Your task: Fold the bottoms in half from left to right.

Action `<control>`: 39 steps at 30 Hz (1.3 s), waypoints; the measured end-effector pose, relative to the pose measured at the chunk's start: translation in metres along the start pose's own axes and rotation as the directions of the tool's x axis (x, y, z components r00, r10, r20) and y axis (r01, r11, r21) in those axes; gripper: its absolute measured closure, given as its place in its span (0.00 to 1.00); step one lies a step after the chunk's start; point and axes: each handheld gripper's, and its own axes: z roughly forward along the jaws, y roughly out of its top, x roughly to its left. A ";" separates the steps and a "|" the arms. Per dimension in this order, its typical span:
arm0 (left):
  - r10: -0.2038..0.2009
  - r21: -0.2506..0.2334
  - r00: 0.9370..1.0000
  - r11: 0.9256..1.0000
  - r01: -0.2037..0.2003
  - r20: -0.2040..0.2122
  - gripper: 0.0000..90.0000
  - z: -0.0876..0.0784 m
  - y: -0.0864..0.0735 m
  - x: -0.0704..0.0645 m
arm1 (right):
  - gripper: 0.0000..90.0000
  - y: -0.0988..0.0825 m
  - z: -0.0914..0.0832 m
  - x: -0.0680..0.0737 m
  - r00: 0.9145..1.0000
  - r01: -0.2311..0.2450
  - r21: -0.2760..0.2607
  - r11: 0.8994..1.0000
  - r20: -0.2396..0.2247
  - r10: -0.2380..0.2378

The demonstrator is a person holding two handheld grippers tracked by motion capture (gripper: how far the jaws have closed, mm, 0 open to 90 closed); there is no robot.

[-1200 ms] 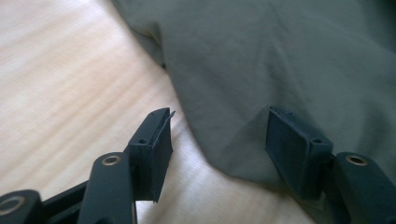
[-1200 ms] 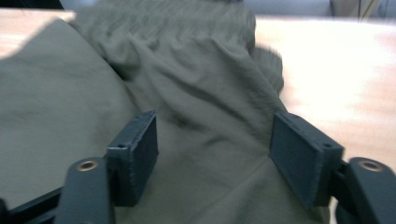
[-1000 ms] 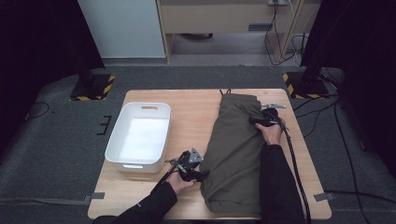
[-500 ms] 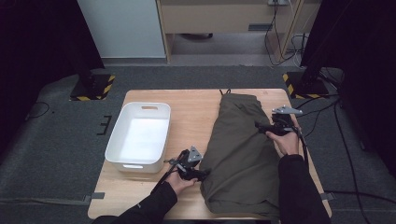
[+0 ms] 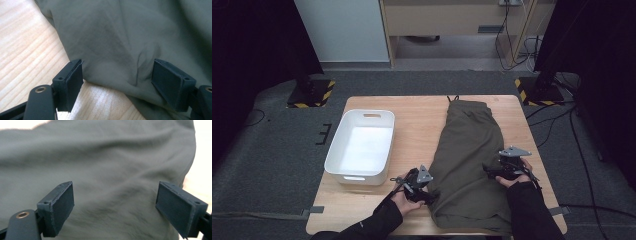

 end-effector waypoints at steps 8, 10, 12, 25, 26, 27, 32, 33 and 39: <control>0.007 0.014 1.000 1.000 -0.007 0.011 0.28 -0.001 -0.005 -0.004 | 0.11 -0.003 0.024 -0.006 0.999 -0.039 0.075 0.996 0.003 0.039; 0.002 0.013 1.000 1.000 -0.002 0.012 0.28 -0.002 -0.006 -0.004 | 0.09 -0.002 0.029 -0.004 1.000 -0.018 0.083 0.996 0.003 0.017; 0.004 0.018 1.000 1.000 -0.004 0.013 0.29 -0.004 -0.007 -0.004 | 0.08 0.001 0.033 -0.001 1.000 -0.009 0.087 0.996 -0.005 0.009; -0.020 0.060 0.999 0.998 0.022 -0.040 0.30 -0.030 -0.030 0.005 | 0.07 0.022 0.059 0.036 0.997 0.049 0.075 0.996 -0.066 -0.044; -0.022 0.060 0.999 0.998 0.024 -0.042 0.30 -0.031 -0.031 0.006 | 0.07 0.023 0.060 0.039 0.997 0.052 0.073 0.996 -0.068 -0.047; -0.023 0.063 0.999 0.998 0.025 -0.046 0.30 -0.033 -0.032 0.006 | 0.07 0.023 0.061 0.041 0.996 0.056 0.070 0.996 -0.069 -0.051; -0.015 0.051 0.999 0.999 0.017 -0.051 0.31 -0.035 -0.032 0.006 | 0.13 0.024 0.060 0.044 0.998 0.042 0.052 0.998 -0.054 -0.039; -0.018 0.038 0.999 0.999 0.020 -0.051 0.32 -0.036 -0.031 0.006 | 0.14 0.024 0.059 0.044 0.999 0.029 0.037 0.999 -0.044 -0.027; -0.088 -0.093 0.994 0.992 0.082 -0.060 0.32 -0.052 -0.023 0.014 | 0.16 0.031 0.041 0.034 0.998 -0.015 -0.045 0.999 -0.054 0.012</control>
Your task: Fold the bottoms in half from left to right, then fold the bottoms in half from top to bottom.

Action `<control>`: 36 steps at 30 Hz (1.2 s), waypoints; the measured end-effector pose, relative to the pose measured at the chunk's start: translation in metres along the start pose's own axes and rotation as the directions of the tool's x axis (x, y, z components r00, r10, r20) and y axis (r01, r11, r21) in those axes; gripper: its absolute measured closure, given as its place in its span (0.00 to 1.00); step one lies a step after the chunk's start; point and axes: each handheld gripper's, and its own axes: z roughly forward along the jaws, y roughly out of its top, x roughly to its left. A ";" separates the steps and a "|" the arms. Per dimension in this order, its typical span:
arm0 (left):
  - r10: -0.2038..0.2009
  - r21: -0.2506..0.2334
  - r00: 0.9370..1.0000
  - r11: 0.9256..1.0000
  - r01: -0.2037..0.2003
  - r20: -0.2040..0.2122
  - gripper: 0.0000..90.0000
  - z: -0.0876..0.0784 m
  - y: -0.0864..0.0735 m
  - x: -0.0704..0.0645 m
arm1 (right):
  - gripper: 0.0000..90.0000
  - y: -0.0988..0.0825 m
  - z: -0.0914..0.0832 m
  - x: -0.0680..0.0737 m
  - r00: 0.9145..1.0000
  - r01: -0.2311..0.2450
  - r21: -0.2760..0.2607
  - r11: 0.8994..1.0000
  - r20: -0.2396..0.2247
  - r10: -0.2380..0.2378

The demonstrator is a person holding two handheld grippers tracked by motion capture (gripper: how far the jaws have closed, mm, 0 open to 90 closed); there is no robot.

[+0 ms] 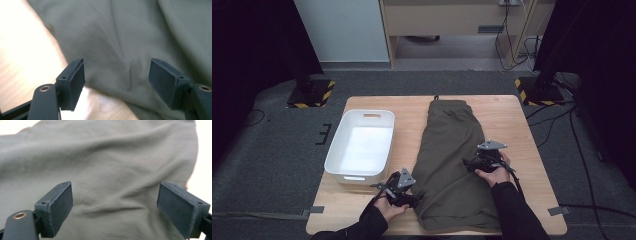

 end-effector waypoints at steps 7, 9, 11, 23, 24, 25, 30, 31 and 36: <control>-0.075 -0.128 0.997 0.989 0.072 -0.019 0.33 -0.008 0.015 0.017 | 0.15 0.007 -0.026 -0.017 1.000 -0.024 -0.113 0.993 0.008 0.025; -0.090 -0.149 0.996 0.985 0.086 -0.025 0.33 -0.008 0.018 0.021 | 0.15 0.008 -0.030 -0.022 1.000 -0.021 -0.124 0.992 0.021 0.024; -0.103 -0.169 0.994 0.981 0.096 -0.031 0.34 -0.009 0.022 0.025 | 0.15 0.010 -0.034 -0.025 0.999 -0.023 -0.135 0.991 0.025 0.027; -0.130 -0.239 0.990 0.964 0.114 -0.052 0.34 -0.021 0.042 0.047 | 0.16 0.020 -0.043 -0.036 0.998 -0.038 -0.188 0.981 0.031 0.045; -0.129 -0.238 0.990 0.965 0.113 -0.053 0.34 -0.021 0.043 0.048 | 0.16 0.020 -0.044 -0.036 0.998 -0.039 -0.189 0.981 0.031 0.046; -0.133 -0.239 0.990 0.964 0.117 -0.054 0.35 -0.021 0.044 0.048 | 0.16 0.020 -0.044 -0.036 0.999 -0.039 -0.188 0.981 0.030 0.045; -0.148 -0.253 0.988 0.959 0.130 -0.054 0.35 -0.018 0.053 0.055 | 0.17 0.025 -0.046 -0.039 0.998 -0.040 -0.197 0.980 0.030 0.046; -0.146 -0.255 0.988 0.959 0.128 -0.056 0.36 -0.017 0.056 0.057 | 0.17 0.026 -0.046 -0.040 0.999 -0.036 -0.195 0.980 0.032 0.043; -0.157 -0.278 0.985 0.952 0.131 -0.073 0.37 -0.007 0.075 0.070 | 0.20 0.038 -0.044 -0.048 0.998 -0.043 -0.216 0.975 0.030 0.051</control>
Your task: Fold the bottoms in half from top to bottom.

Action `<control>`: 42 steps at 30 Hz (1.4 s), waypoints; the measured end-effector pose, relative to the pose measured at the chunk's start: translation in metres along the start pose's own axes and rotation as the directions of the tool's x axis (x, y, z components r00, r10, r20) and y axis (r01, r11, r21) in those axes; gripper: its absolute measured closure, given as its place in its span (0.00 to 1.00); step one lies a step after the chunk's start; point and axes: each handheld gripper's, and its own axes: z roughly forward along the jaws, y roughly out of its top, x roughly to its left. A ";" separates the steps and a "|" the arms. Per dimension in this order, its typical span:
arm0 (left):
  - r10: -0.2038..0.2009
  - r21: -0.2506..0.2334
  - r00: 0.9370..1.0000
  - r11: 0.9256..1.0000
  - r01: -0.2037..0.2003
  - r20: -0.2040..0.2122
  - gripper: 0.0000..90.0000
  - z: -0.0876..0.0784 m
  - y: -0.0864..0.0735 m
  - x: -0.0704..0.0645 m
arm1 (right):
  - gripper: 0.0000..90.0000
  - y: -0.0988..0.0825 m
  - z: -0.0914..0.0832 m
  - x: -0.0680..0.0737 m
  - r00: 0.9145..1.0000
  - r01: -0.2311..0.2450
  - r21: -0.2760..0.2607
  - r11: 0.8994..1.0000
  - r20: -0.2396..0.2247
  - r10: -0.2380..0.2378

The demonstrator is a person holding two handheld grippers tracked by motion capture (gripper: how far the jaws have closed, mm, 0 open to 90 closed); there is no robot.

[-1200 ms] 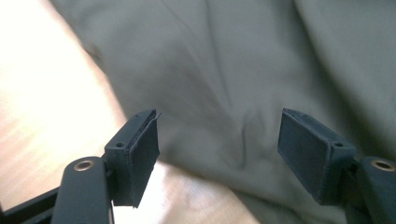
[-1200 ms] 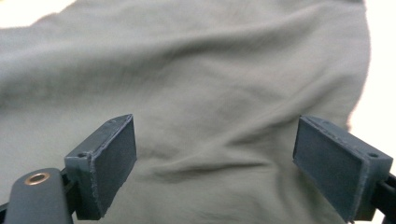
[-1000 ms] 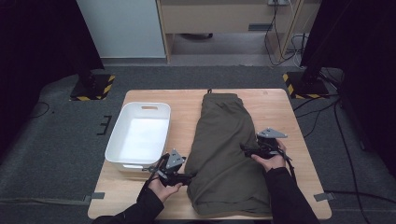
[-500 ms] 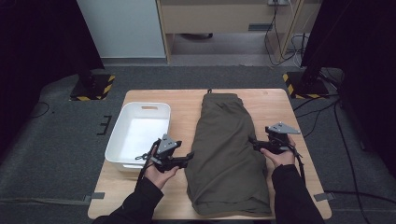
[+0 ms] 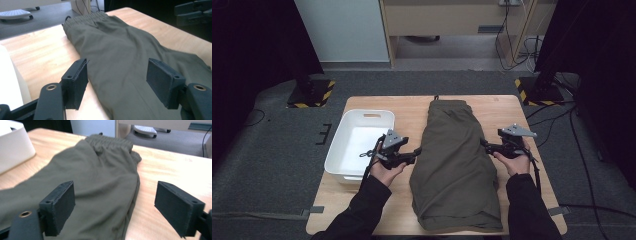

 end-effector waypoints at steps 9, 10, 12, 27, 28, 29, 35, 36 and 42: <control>-0.027 -0.002 0.999 1.000 0.027 -0.037 0.42 0.037 0.019 0.017 | 0.22 0.018 0.016 -0.013 1.000 -0.009 0.000 1.000 0.010 0.009; -0.033 0.002 0.999 0.999 0.033 -0.039 0.42 0.042 0.020 0.019 | 0.22 0.020 0.017 -0.016 1.000 -0.008 0.001 1.000 0.014 0.008; -0.036 -0.018 0.999 0.999 0.035 -0.039 0.43 0.047 0.020 0.022 | 0.23 0.022 0.021 -0.019 1.000 -0.013 0.001 1.000 0.023 0.013; -0.028 -0.036 0.997 0.999 0.026 -0.069 0.47 0.080 0.033 0.040 | 0.29 0.039 0.050 -0.035 0.999 -0.036 -0.019 0.999 0.040 0.036; -0.034 -0.035 0.996 0.999 0.031 -0.079 0.49 0.081 0.035 0.043 | 0.28 0.040 0.053 -0.036 0.998 -0.039 -0.002 0.999 0.040 0.039; -0.030 -0.039 0.996 0.999 0.027 -0.085 0.49 0.082 0.036 0.044 | 0.28 0.042 0.056 -0.036 0.998 -0.031 0.012 0.999 0.047 0.030; -0.042 -0.025 0.996 0.999 0.040 -0.076 0.48 0.092 0.042 0.054 | 0.29 0.054 0.070 -0.028 0.999 -0.024 0.010 1.000 0.029 0.024; -0.046 -0.021 0.996 0.999 0.044 -0.078 0.48 0.094 0.042 0.056 | 0.28 0.056 0.073 -0.027 0.999 -0.023 0.012 1.000 0.024 0.022; -0.047 0.009 0.994 0.999 0.048 -0.094 0.51 0.110 0.036 0.064 | 0.30 0.055 0.093 -0.026 0.999 -0.042 0.009 0.999 0.015 0.042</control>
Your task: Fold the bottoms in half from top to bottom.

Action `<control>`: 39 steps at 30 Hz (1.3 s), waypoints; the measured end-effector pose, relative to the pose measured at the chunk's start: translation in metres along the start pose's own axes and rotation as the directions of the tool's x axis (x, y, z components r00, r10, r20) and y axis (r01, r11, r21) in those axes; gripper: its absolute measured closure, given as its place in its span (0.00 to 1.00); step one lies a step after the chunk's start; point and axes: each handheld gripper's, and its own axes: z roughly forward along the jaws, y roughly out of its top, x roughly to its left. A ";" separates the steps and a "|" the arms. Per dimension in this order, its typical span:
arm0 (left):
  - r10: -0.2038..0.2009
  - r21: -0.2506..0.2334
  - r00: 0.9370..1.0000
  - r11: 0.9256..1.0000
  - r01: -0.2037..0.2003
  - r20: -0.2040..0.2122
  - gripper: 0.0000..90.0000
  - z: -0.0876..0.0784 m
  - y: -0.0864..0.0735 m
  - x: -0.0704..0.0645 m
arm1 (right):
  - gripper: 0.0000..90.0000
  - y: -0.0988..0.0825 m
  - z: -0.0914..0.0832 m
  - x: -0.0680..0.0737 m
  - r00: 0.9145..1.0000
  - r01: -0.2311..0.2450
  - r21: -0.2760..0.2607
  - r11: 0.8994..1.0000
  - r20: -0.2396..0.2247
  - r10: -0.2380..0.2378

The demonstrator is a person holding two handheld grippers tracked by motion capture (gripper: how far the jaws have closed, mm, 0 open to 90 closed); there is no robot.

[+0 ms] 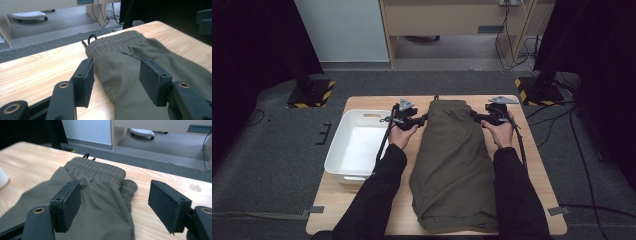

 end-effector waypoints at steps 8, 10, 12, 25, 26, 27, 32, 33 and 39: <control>-0.005 0.048 1.000 0.999 0.004 0.013 0.50 0.027 -0.005 0.004 | 0.28 -0.017 0.018 -0.013 0.998 -0.016 0.085 0.996 0.061 0.010; -0.009 0.060 1.000 0.998 0.008 0.015 0.50 0.034 -0.008 0.001 | 0.28 -0.019 0.020 -0.016 0.997 -0.028 0.094 0.995 0.068 0.021; -0.012 0.074 1.000 0.997 0.011 0.020 0.48 0.039 -0.011 -0.002 | 0.28 -0.023 0.023 -0.017 0.997 -0.037 0.100 0.994 0.071 0.030; -0.008 0.198 1.000 0.980 0.009 -0.006 0.45 0.067 -0.030 -0.010 | 0.29 -0.040 0.042 -0.011 0.998 -0.040 0.177 0.983 0.060 0.030; -0.012 0.206 1.000 0.979 0.014 -0.011 0.46 0.068 -0.031 -0.010 | 0.29 -0.042 0.044 -0.010 0.998 -0.037 0.186 0.982 0.059 0.027; -0.017 0.212 1.000 0.977 0.018 -0.010 0.46 0.069 -0.032 -0.011 | 0.29 -0.043 0.045 -0.010 0.998 -0.034 0.199 0.979 0.063 0.022; -0.011 0.231 1.000 0.973 0.015 -0.018 0.49 0.072 -0.035 -0.013 | 0.31 -0.049 0.049 -0.011 0.997 -0.038 0.231 0.972 0.069 0.022; -0.012 0.237 1.000 0.971 0.016 -0.019 0.50 0.072 -0.035 -0.013 | 0.31 -0.050 0.050 -0.011 0.998 -0.038 0.243 0.969 0.065 0.023; -0.014 0.254 1.000 0.967 0.020 -0.024 0.56 0.074 -0.038 -0.011 | 0.34 -0.055 0.056 -0.009 0.997 -0.044 0.264 0.964 0.067 0.028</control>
